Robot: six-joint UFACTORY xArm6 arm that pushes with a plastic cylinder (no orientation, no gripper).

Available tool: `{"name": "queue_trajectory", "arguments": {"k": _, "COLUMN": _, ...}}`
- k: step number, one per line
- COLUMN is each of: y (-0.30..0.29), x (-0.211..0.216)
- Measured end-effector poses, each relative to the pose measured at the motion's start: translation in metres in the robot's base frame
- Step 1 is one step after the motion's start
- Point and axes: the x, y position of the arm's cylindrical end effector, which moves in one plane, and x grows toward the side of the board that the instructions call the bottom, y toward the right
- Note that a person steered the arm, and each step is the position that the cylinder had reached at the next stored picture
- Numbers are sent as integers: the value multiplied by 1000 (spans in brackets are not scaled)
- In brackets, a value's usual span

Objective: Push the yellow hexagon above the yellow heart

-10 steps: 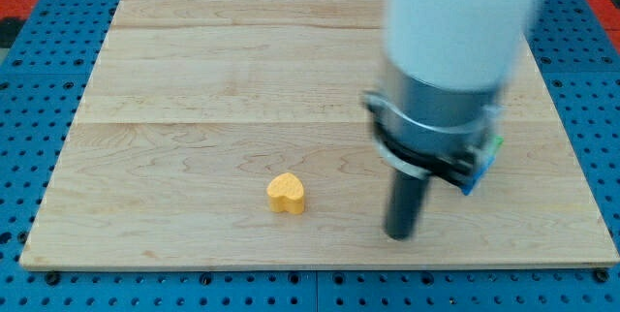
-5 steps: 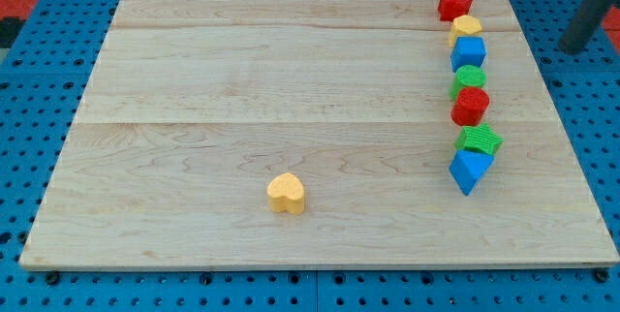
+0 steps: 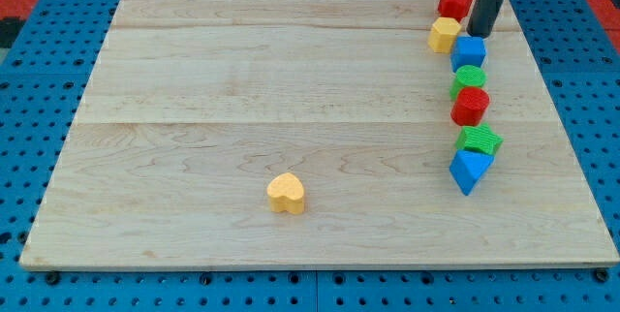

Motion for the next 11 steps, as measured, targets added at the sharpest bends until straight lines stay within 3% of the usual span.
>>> {"name": "queue_trajectory", "arguments": {"k": 1, "y": -42, "x": -1}}
{"name": "queue_trajectory", "arguments": {"k": 2, "y": -120, "x": -16}}
{"name": "queue_trajectory", "arguments": {"k": 3, "y": -159, "x": 4}}
{"name": "queue_trajectory", "arguments": {"k": 5, "y": -188, "x": 28}}
{"name": "queue_trajectory", "arguments": {"k": 10, "y": -166, "x": 28}}
{"name": "queue_trajectory", "arguments": {"k": 11, "y": -136, "x": 18}}
